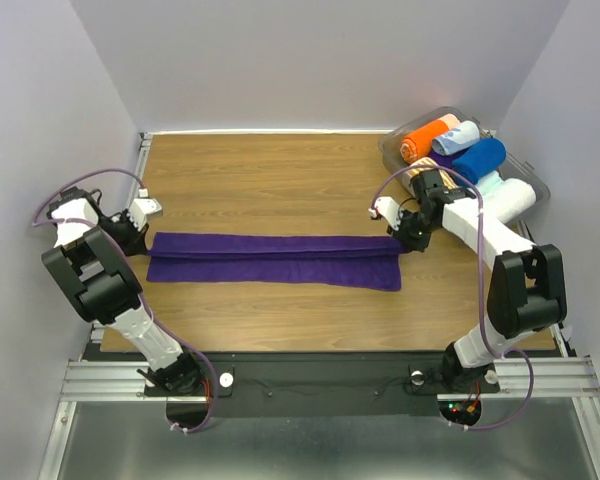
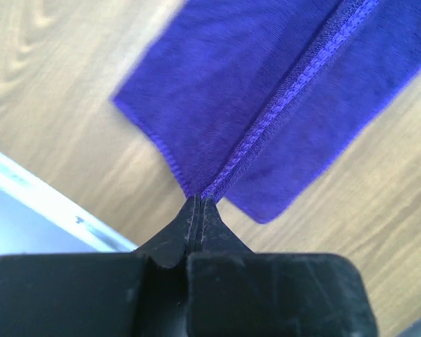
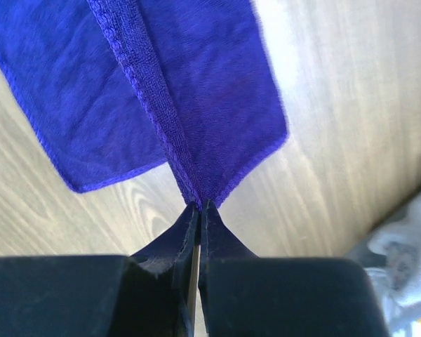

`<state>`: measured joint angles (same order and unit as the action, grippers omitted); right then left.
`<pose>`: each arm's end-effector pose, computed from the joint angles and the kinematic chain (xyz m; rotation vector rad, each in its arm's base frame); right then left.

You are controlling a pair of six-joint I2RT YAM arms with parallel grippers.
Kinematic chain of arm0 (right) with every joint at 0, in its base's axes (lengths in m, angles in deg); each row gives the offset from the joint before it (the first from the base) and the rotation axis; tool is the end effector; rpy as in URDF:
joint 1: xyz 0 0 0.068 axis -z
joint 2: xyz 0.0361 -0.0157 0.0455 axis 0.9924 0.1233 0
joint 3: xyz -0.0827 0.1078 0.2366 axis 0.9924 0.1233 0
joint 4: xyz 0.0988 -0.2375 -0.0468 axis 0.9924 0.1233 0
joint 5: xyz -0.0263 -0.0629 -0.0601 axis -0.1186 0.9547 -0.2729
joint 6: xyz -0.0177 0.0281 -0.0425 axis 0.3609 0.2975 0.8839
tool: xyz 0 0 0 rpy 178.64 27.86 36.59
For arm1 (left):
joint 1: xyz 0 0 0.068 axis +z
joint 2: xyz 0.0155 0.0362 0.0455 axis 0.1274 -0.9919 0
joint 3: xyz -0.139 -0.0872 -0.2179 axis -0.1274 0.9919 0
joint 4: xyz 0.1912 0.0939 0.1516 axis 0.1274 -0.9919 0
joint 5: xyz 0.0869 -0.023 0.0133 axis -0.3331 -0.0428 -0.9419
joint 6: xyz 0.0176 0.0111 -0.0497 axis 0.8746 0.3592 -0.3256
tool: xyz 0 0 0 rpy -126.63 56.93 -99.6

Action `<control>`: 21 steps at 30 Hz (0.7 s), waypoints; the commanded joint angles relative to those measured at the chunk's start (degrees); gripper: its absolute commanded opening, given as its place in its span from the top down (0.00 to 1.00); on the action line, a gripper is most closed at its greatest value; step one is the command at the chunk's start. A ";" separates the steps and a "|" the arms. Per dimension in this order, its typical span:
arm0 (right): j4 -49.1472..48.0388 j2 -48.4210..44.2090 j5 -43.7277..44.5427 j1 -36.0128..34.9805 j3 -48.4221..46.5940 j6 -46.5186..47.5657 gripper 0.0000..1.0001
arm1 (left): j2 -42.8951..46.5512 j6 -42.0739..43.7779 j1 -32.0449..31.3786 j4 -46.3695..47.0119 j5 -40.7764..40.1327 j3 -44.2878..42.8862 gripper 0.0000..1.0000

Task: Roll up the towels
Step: Fold the towel

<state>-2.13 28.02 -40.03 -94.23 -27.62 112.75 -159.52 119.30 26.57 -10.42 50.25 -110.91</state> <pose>0.2999 0.0704 0.2259 -1.5687 2.2488 0.2135 0.3026 0.1782 0.2180 1.1818 2.1977 -0.1872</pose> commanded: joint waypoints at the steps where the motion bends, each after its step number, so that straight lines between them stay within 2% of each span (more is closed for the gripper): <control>1: 0.68 -1.07 0.69 -0.20 3.45 2.65 0.99 | 4.38 4.95 0.39 -0.85 -0.21 5.47 1.00; 6: -0.63 -0.19 0.34 -0.20 6.35 3.54 0.98 | 4.91 6.27 0.30 3.72 -3.64 11.45 1.00; 13: -1.96 0.34 0.69 -0.38 7.68 3.80 0.95 | 4.21 5.48 0.30 6.63 -5.31 12.96 1.00; 21: -1.87 0.08 0.69 -0.38 4.60 1.96 0.79 | 4.03 4.95 0.12 4.43 -3.29 10.32 1.00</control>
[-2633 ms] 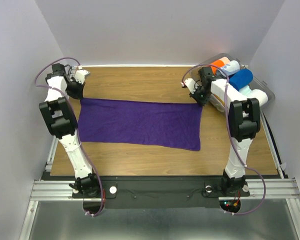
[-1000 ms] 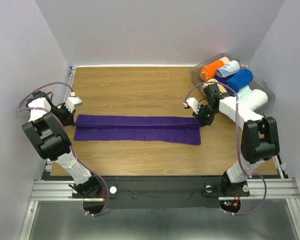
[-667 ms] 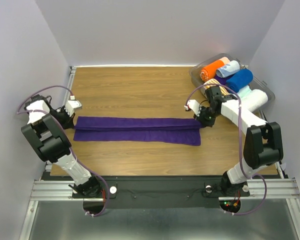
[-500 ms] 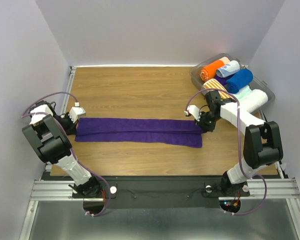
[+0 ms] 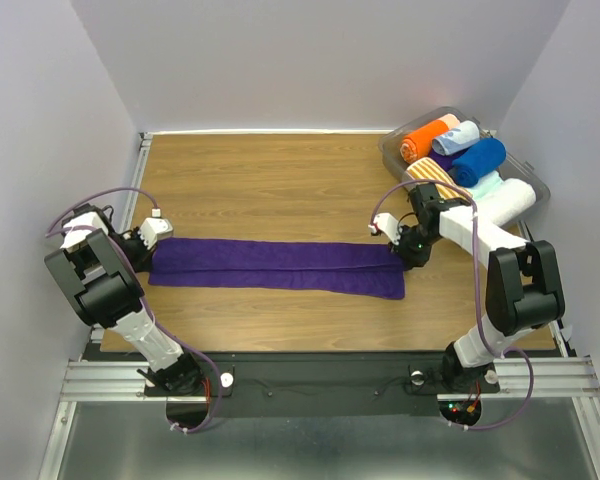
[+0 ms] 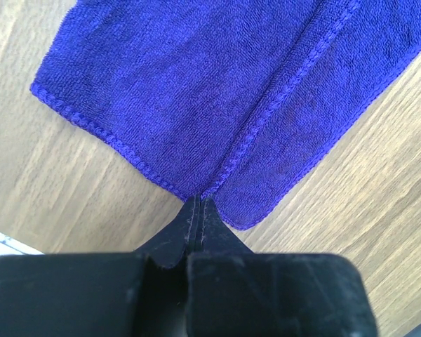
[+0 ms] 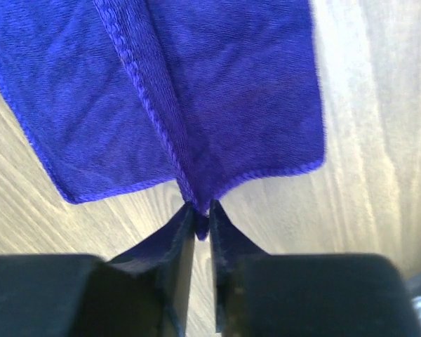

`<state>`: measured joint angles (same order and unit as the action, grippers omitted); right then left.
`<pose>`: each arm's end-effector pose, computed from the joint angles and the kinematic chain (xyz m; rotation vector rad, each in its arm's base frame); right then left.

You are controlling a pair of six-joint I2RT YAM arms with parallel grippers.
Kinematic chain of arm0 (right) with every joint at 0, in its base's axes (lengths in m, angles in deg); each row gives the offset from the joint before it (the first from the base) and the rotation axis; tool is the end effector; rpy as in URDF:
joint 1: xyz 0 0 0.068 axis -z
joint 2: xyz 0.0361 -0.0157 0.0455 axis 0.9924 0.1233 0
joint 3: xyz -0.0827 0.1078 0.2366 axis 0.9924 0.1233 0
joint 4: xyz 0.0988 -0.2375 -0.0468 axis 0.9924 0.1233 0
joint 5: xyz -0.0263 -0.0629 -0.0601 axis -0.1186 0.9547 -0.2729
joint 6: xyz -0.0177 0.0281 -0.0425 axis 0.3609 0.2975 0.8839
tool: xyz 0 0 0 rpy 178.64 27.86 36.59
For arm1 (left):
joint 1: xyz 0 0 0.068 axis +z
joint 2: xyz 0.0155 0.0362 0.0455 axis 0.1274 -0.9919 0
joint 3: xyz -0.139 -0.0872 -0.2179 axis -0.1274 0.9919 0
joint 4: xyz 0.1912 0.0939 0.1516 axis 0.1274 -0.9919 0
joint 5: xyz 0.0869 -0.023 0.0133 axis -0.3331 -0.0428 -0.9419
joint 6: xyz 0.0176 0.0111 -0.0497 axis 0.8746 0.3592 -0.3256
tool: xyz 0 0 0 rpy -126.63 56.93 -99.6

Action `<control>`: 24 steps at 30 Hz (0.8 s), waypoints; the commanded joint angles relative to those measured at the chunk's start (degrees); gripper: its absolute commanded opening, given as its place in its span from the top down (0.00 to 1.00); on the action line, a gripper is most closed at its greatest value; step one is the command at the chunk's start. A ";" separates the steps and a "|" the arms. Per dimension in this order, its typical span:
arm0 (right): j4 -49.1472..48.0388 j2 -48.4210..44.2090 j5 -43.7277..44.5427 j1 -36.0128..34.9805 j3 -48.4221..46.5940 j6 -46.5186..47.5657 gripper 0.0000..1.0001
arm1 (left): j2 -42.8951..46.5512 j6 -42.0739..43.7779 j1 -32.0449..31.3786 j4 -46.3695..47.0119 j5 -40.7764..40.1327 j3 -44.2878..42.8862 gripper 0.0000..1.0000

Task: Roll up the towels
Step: Fold the towel

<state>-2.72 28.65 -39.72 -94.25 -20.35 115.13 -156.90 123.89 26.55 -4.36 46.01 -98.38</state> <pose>0.2808 0.0665 0.1888 -1.6573 2.3203 0.2766 0.2759 0.1627 0.1763 1.2839 2.2425 -0.1890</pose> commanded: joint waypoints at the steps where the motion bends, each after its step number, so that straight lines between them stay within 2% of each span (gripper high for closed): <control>1: -1.28 -0.64 0.30 -0.36 -2.68 -0.51 0.74 | 1.32 0.36 0.15 -1.62 0.95 -2.21 1.00; 3: -1.28 -0.82 -0.05 -0.44 -2.76 -0.69 0.70 | 1.50 0.36 0.23 -1.80 1.12 -2.12 1.00; 6: -1.02 -1.08 -0.40 -0.97 -2.59 -1.13 0.73 | 1.76 0.27 0.06 -1.97 1.74 -2.12 1.00; 7: -1.01 -1.08 -0.41 -1.41 -2.42 -1.04 0.78 | 1.76 0.10 0.15 -2.06 1.74 -2.12 1.00; 9: -0.93 -0.91 -0.14 -1.85 -1.63 -0.96 0.80 | 1.67 0.01 -0.03 -2.15 1.91 -2.29 1.00; 11: -0.84 -0.56 0.12 -2.20 -1.36 -0.78 0.87 | 1.58 -0.08 -0.03 -2.24 1.83 -2.38 1.00; 12: -0.84 -0.47 0.12 -2.29 -1.27 -0.69 0.91 | 1.67 0.01 -0.12 -2.15 1.83 -2.38 1.00; 13: -0.84 -0.21 0.21 -2.38 -1.36 -0.69 0.99 | 1.67 -0.08 -0.03 -2.15 1.83 -2.47 1.00; 15: -0.75 -0.38 0.12 -2.38 -1.88 -1.21 0.99 | 1.85 -0.51 -0.12 -3.02 3.05 -3.08 1.00; 21: -0.23 -3.63 1.18 -2.38 -4.08 -2.01 0.99 | -1.22 -0.70 1.20 -11.10 8.50 -14.66 1.00; 24: 0.56 -5.64 1.09 -2.29 -4.52 -2.01 0.99 | -1.23 0.18 1.46 -12.78 8.51 -16.70 1.00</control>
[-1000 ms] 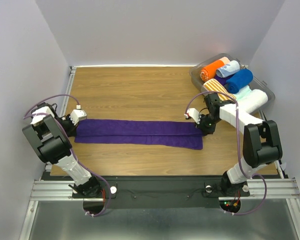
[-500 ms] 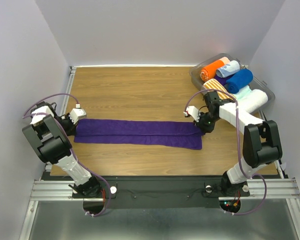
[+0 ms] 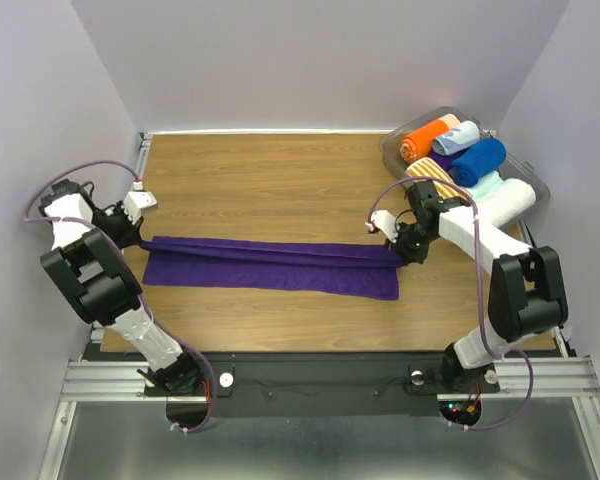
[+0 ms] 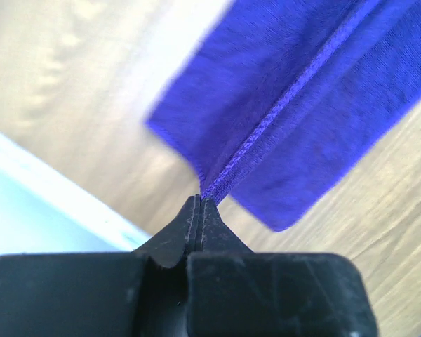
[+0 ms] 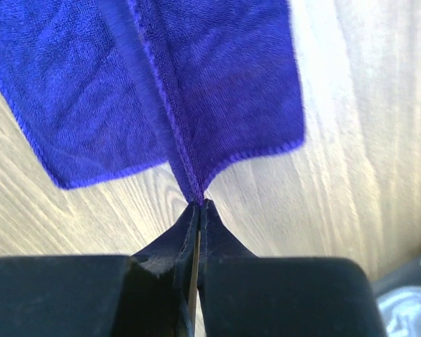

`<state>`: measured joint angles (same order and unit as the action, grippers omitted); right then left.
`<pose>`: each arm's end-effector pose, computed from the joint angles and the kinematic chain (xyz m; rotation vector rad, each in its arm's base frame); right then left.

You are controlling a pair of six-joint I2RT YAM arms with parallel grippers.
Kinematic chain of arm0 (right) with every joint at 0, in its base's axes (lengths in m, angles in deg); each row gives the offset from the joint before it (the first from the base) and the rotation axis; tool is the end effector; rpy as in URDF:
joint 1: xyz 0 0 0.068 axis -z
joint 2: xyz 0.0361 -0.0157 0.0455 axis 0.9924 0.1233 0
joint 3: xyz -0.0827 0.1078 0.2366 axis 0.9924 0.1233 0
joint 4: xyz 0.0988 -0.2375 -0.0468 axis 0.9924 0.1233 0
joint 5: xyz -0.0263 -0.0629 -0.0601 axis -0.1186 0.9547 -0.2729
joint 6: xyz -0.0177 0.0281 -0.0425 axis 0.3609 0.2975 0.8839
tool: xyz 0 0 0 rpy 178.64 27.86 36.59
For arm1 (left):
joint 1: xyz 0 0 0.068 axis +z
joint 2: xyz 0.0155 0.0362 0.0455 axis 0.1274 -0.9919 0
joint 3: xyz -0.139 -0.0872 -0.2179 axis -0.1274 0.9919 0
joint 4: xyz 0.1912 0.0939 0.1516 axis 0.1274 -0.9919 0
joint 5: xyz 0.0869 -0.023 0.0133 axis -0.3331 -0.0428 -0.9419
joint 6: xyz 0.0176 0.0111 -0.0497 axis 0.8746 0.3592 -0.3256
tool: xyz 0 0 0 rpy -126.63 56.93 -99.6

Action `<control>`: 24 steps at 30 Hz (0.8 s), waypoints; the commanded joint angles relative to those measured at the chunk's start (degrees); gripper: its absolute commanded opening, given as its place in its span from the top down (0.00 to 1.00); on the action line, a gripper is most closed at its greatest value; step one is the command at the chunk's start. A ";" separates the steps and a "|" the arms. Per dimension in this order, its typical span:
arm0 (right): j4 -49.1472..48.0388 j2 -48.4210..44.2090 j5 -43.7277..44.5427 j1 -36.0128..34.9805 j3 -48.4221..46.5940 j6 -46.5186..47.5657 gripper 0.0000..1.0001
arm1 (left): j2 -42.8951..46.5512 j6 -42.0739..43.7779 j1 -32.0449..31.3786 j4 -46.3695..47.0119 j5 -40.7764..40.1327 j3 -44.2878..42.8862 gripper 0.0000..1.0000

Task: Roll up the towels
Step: Fold the towel

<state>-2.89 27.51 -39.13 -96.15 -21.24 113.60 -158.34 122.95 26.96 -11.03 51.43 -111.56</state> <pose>0.2801 0.0758 0.1982 -1.6562 2.2921 0.2519 0.3003 0.1788 0.2281 1.2395 2.1320 -0.1456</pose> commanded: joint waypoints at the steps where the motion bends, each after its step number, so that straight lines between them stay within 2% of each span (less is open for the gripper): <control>1: 0.92 -4.95 0.41 -0.39 -3.80 -0.48 0.99 | 0.30 1.56 1.22 -6.55 3.00 -4.31 1.00; 7: 3.29 -8.03 -0.82 -0.30 -4.16 -0.13 0.99 | 0.83 4.38 2.63 -9.54 2.21 -4.93 1.00; 15: 3.91 -8.56 -1.87 -0.30 1.64 2.07 0.99 | 1.97 6.93 3.86 -8.93 -0.16 -1.07 1.00; 24: 1.62 -3.55 -3.02 -0.39 2.17 1.45 0.99 | 2.15 5.17 3.77 0.38 -3.33 7.72 1.00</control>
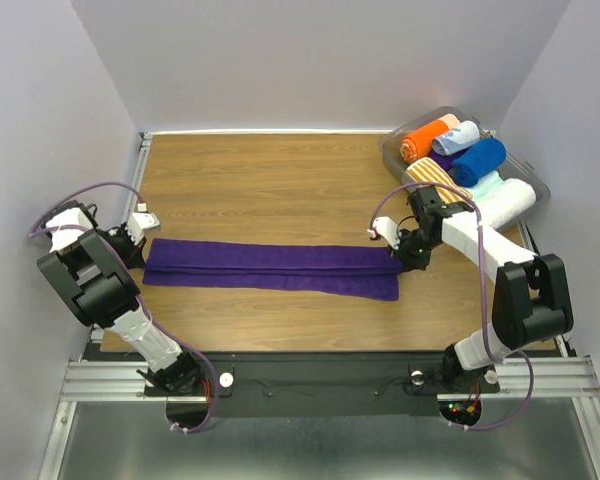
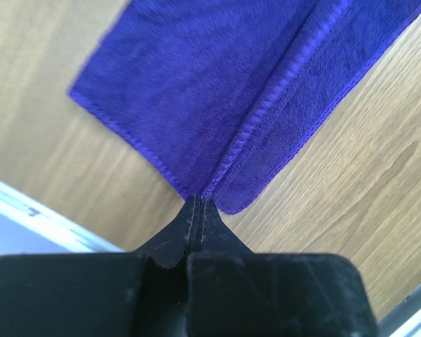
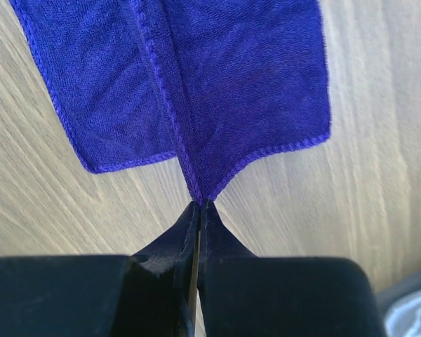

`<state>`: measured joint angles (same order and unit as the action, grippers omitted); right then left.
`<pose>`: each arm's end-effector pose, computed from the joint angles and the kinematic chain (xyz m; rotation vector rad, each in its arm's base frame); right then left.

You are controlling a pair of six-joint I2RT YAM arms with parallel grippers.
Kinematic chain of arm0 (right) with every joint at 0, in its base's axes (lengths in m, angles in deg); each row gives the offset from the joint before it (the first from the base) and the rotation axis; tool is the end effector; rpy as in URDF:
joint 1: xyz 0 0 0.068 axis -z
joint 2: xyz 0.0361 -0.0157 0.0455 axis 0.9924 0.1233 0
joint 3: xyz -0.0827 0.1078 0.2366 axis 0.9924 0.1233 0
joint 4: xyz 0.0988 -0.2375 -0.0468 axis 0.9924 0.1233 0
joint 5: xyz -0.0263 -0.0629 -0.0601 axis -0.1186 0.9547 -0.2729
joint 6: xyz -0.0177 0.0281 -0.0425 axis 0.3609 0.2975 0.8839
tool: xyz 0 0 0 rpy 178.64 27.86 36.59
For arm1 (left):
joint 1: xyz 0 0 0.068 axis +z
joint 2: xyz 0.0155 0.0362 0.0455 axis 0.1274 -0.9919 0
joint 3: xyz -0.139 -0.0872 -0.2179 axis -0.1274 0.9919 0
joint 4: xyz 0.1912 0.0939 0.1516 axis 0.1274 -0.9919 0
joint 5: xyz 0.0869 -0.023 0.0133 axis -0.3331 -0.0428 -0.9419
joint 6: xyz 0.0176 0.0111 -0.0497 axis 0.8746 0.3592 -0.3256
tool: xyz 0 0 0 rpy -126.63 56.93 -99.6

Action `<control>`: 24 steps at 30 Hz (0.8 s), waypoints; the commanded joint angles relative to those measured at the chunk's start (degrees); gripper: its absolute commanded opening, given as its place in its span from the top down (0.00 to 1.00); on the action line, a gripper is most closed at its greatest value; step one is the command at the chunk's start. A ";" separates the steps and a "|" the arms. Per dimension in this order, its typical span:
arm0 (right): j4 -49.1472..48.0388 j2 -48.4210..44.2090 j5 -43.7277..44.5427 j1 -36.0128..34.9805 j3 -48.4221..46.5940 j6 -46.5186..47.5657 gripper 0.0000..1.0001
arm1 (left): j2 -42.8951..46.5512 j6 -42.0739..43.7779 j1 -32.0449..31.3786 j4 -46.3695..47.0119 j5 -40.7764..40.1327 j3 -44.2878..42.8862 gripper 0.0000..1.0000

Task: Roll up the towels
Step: Fold the towel

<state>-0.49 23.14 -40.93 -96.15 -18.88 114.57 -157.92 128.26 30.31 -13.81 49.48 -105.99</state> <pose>0.2619 0.0726 0.2065 -1.6720 2.2674 0.2928 0.2724 0.1841 0.2035 1.2589 2.2013 -0.2256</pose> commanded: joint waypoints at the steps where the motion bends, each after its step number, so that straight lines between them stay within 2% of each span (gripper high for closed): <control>1: -0.61 1.00 -1.57 -0.39 -0.19 0.41 0.99 | 1.73 -0.40 0.52 3.77 -1.38 3.02 1.00; 4: -0.43 0.13 -1.93 -0.39 0.25 0.40 0.96 | 1.64 0.03 0.43 4.30 -1.82 3.99 1.00; 17: -0.78 -10.25 -2.19 -0.48 6.57 3.74 0.98 | 5.07 4.77 1.83 -0.96 2.22 3.20 1.00; 24: -1.31 -13.76 -1.40 -0.56 11.06 8.66 0.87 | 7.44 13.56 2.98 -3.44 -2.08 7.15 1.00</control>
<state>-1.01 11.49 -42.61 -96.18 -9.37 119.11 -154.58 135.85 32.43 -13.43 49.42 -101.47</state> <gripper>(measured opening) 0.112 0.014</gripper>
